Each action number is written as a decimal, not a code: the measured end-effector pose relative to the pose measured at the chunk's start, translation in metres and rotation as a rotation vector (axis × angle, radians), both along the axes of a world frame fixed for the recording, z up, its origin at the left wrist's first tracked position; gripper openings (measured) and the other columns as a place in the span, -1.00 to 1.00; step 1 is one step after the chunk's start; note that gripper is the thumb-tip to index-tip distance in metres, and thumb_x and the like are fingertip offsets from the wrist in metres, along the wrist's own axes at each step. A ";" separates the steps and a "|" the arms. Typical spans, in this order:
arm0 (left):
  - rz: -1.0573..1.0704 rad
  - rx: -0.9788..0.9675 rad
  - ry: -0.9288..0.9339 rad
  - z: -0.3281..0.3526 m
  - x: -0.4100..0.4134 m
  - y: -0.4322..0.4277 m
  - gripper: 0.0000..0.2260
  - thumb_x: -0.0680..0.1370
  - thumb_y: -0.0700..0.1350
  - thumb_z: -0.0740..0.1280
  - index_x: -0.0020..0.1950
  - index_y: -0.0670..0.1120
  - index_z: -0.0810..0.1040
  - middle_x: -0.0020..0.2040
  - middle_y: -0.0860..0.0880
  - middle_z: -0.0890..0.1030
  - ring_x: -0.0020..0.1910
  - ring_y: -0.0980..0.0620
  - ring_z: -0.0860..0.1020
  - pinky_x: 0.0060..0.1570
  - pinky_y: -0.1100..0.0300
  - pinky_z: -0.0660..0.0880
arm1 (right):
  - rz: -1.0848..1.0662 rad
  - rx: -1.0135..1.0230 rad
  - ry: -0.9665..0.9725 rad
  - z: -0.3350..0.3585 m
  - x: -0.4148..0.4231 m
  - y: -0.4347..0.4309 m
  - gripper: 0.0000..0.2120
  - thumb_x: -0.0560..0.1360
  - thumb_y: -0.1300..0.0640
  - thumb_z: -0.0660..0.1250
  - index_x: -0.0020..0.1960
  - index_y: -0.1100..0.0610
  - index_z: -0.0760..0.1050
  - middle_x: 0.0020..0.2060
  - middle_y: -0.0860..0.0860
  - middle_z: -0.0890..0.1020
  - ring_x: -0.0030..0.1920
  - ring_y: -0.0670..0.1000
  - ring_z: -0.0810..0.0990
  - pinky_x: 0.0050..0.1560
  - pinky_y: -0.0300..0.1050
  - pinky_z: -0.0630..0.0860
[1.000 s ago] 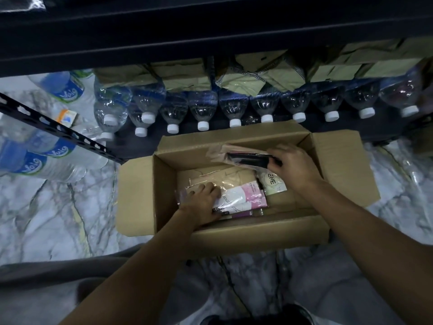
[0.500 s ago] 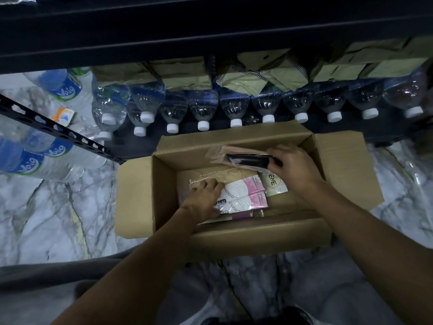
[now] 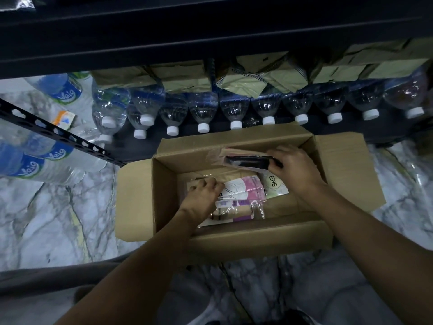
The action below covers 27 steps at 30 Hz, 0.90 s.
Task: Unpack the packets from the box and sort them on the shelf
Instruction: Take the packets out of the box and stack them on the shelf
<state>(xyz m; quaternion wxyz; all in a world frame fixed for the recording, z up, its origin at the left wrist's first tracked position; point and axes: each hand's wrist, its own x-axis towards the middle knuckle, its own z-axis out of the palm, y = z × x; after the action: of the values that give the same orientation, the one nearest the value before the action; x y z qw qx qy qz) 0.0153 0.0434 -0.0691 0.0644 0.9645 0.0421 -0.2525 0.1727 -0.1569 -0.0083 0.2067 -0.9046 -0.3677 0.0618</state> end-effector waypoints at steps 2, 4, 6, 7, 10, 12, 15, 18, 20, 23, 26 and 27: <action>0.021 -0.026 -0.061 0.007 -0.003 0.003 -0.45 0.49 -0.19 0.33 0.46 0.00 0.28 0.34 -0.11 0.30 0.31 -0.15 0.32 0.20 -0.09 0.42 | 0.003 0.008 0.002 0.003 0.000 0.000 -0.77 0.40 0.27 0.36 0.05 0.23 0.61 -0.18 0.14 0.63 -0.11 0.21 0.56 -0.08 0.08 0.52; 0.044 -0.061 -0.131 0.016 -0.008 0.008 -0.46 0.51 -0.18 0.33 0.47 0.01 0.29 0.29 -0.11 0.32 0.29 -0.13 0.33 0.13 -0.06 0.47 | 0.011 0.030 0.003 0.011 -0.001 -0.001 -0.78 0.40 0.29 0.37 0.04 0.24 0.61 -0.18 0.14 0.63 -0.11 0.21 0.57 -0.07 0.08 0.53; 0.083 -0.120 -0.184 0.025 -0.014 0.013 -0.51 0.53 -0.16 0.32 0.45 0.01 0.32 0.25 -0.11 0.36 0.25 -0.11 0.38 0.07 -0.02 0.50 | 0.028 0.062 0.003 0.022 -0.002 0.000 -0.79 0.40 0.30 0.38 0.03 0.24 0.61 -0.17 0.13 0.63 -0.11 0.18 0.57 -0.07 0.04 0.53; 0.098 -0.147 -0.207 0.031 -0.018 0.015 -0.54 0.53 -0.15 0.33 0.42 0.00 0.35 0.24 -0.10 0.38 0.22 -0.11 0.42 0.05 0.00 0.51 | 0.038 0.080 0.006 0.029 -0.004 0.000 -0.79 0.40 0.30 0.38 0.04 0.24 0.61 -0.15 0.12 0.64 -0.11 0.16 0.58 -0.07 0.02 0.52; 0.152 -0.260 -0.237 0.052 -0.029 0.020 -0.57 0.51 -0.11 0.36 0.37 -0.01 0.40 0.24 -0.08 0.43 0.16 -0.12 0.52 0.09 0.01 0.52 | 0.051 0.138 0.028 0.050 -0.008 0.002 -0.76 0.42 0.30 0.37 0.09 0.21 0.61 -0.08 0.07 0.65 -0.05 0.08 0.57 -0.04 -0.06 0.52; 0.235 -0.343 -0.267 0.073 -0.036 0.021 -0.56 0.48 -0.13 0.40 0.35 -0.01 0.45 0.23 -0.06 0.47 0.14 -0.11 0.55 0.12 0.01 0.51 | 0.042 0.183 0.034 0.065 -0.011 0.003 -0.74 0.44 0.29 0.36 0.12 0.20 0.60 -0.06 0.03 0.63 -0.06 0.00 0.55 -0.04 -0.10 0.52; 0.356 -0.477 -0.361 0.110 -0.048 0.021 -0.55 0.40 -0.18 0.43 0.29 -0.01 0.55 0.13 -0.02 0.54 0.08 0.00 0.55 0.10 0.13 0.50 | -0.002 0.258 0.071 0.092 -0.021 0.002 -0.72 0.46 0.28 0.34 0.16 0.19 0.58 -0.04 -0.09 0.57 -0.04 -0.08 0.53 0.00 -0.18 0.49; 0.409 -0.509 -0.418 0.144 -0.066 0.021 -0.64 0.35 -0.22 0.43 0.15 -0.09 0.62 -0.02 -0.03 0.55 -0.06 0.04 0.53 -0.07 0.26 0.45 | -0.027 0.296 0.069 0.121 -0.037 -0.002 -0.70 0.48 0.26 0.34 0.20 0.17 0.56 -0.05 -0.11 0.57 -0.03 -0.06 0.55 0.00 -0.33 0.44; 0.455 -0.507 -0.452 0.165 -0.080 0.021 -0.69 0.33 -0.23 0.41 0.07 -0.10 0.63 -0.08 0.00 0.55 -0.14 0.09 0.49 -0.21 0.41 0.37 | -0.048 0.371 0.054 0.140 -0.050 -0.005 -0.72 0.47 0.32 0.35 0.17 0.24 0.57 -0.09 -0.06 0.56 -0.08 -0.02 0.56 -0.06 -0.45 0.39; 0.538 -0.524 -0.549 0.200 -0.105 0.022 -0.76 0.34 -0.25 0.40 -0.02 -0.05 0.62 -0.15 0.08 0.57 -0.21 0.21 0.49 -0.26 0.37 0.37 | -0.050 0.467 0.080 0.166 -0.067 -0.006 -0.76 0.47 0.34 0.34 0.14 0.29 0.58 -0.11 -0.02 0.56 -0.10 0.02 0.59 -0.09 -0.37 0.44; 0.636 -0.634 -0.668 0.242 -0.131 0.020 -0.67 0.37 -0.31 0.41 0.01 0.06 0.61 -0.11 0.12 0.63 -0.15 0.24 0.57 -0.23 0.41 0.45 | -0.065 0.581 0.111 0.196 -0.080 -0.004 -0.78 0.45 0.35 0.36 0.09 0.26 0.60 -0.13 -0.06 0.57 -0.10 -0.21 0.58 -0.10 -0.50 0.42; 0.664 -0.657 -0.724 0.255 -0.140 0.019 -0.63 0.38 -0.34 0.41 0.02 0.09 0.60 -0.09 0.12 0.65 -0.12 0.26 0.59 -0.23 0.42 0.47 | -0.070 0.616 0.086 0.208 -0.084 -0.002 -0.79 0.44 0.36 0.37 0.07 0.25 0.61 -0.14 -0.08 0.58 -0.11 -0.30 0.56 -0.10 -0.53 0.41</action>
<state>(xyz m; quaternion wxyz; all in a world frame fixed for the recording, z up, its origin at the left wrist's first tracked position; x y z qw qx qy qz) -0.1247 0.0628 0.1855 0.4456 0.8540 0.2368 0.1265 0.0888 -0.1591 0.1994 0.4886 -0.8080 -0.3285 -0.0215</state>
